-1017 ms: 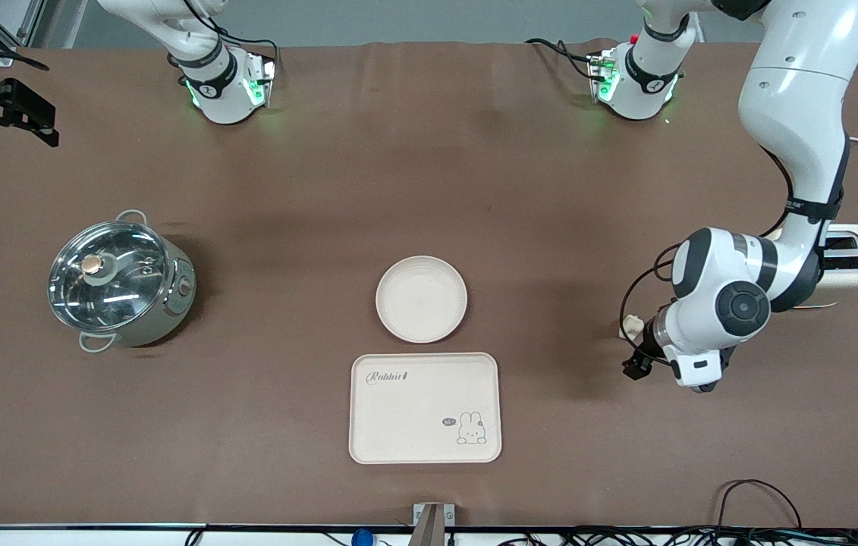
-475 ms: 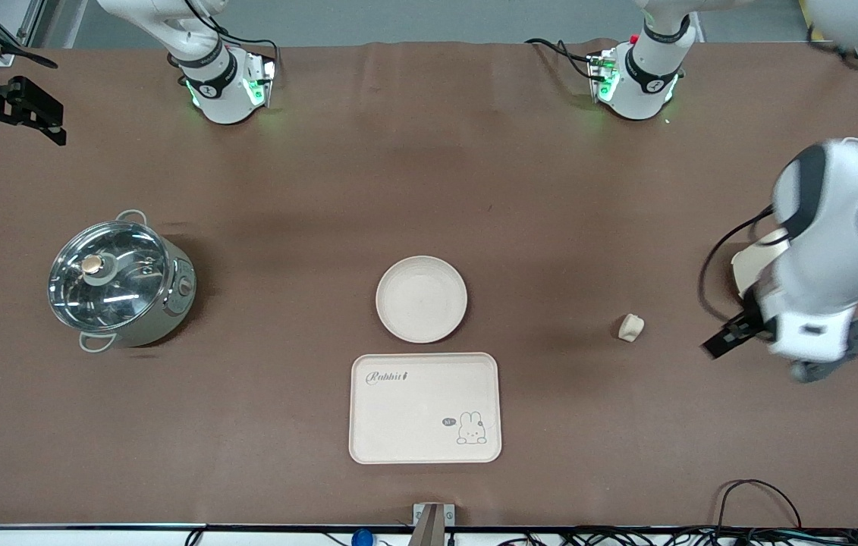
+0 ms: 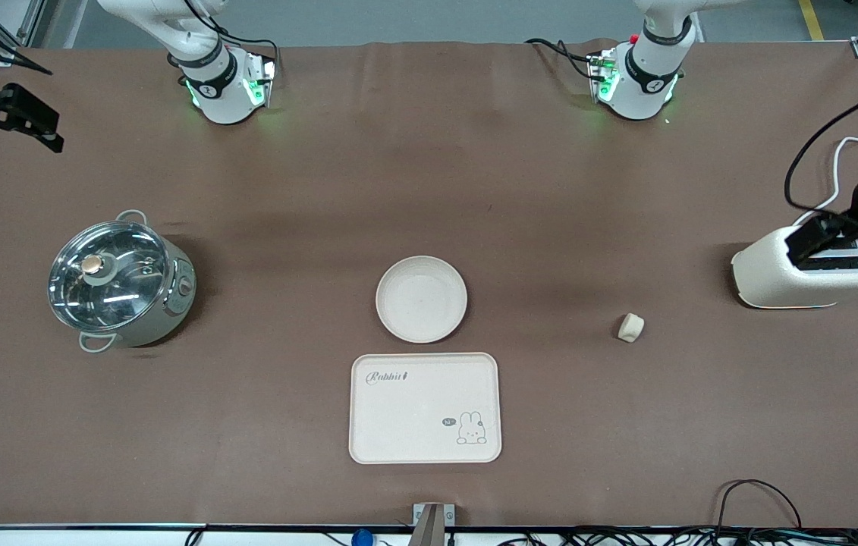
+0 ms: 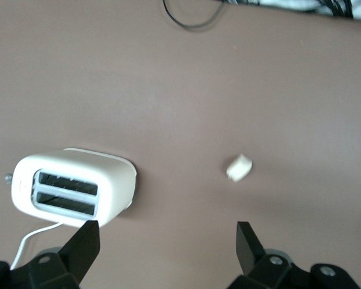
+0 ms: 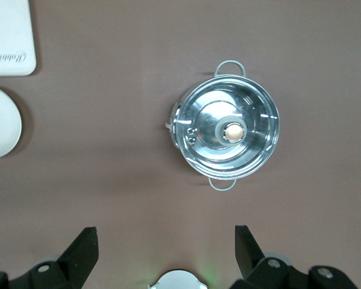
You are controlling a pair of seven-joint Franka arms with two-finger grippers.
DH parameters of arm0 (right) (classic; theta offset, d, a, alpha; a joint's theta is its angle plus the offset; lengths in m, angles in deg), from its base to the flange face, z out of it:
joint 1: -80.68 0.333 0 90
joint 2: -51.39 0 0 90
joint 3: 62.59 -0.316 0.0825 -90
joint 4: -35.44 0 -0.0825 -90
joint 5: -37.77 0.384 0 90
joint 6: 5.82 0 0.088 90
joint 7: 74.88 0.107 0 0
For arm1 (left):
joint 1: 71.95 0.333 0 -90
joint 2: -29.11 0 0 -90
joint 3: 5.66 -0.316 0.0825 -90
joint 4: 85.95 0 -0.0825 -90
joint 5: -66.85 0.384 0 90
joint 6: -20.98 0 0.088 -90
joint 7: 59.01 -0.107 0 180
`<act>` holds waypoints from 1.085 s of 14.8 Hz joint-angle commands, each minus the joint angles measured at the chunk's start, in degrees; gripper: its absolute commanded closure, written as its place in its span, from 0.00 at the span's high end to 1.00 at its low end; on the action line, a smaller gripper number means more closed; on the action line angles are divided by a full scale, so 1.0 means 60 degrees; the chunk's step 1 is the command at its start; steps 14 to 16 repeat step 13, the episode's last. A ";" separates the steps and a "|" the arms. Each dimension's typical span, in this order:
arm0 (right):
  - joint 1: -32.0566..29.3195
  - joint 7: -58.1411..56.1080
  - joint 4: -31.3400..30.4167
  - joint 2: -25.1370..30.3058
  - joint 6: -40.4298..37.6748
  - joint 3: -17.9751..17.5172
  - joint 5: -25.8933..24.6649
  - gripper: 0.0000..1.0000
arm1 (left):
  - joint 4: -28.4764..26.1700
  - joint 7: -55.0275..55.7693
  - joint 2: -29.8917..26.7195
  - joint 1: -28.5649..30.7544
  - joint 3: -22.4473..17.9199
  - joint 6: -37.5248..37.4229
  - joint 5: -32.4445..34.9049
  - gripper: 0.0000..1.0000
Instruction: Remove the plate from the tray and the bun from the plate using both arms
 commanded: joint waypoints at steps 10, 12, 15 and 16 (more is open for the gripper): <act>-0.1236 -0.0292 -0.0397 0.0283 0.0427 0.0062 0.0606 1.00 | -0.1756 -0.1817 -0.2639 -0.1506 -0.1456 -0.1392 -0.1150 1.00; -0.1178 -0.0292 -0.0368 0.0283 0.0383 0.0004 0.0606 1.00 | -0.1756 -0.1831 -0.2639 -0.1523 -0.1413 -0.1452 -0.1150 1.00; -0.1047 -0.0292 -0.0339 0.0283 0.0412 0.0018 0.0606 1.00 | -0.1727 -0.1861 -0.2639 -0.1537 -0.1398 -0.1597 -0.1164 1.00; -0.1047 -0.0292 -0.0339 0.0283 0.0412 0.0018 0.0606 1.00 | -0.1727 -0.1861 -0.2639 -0.1537 -0.1398 -0.1597 -0.1164 1.00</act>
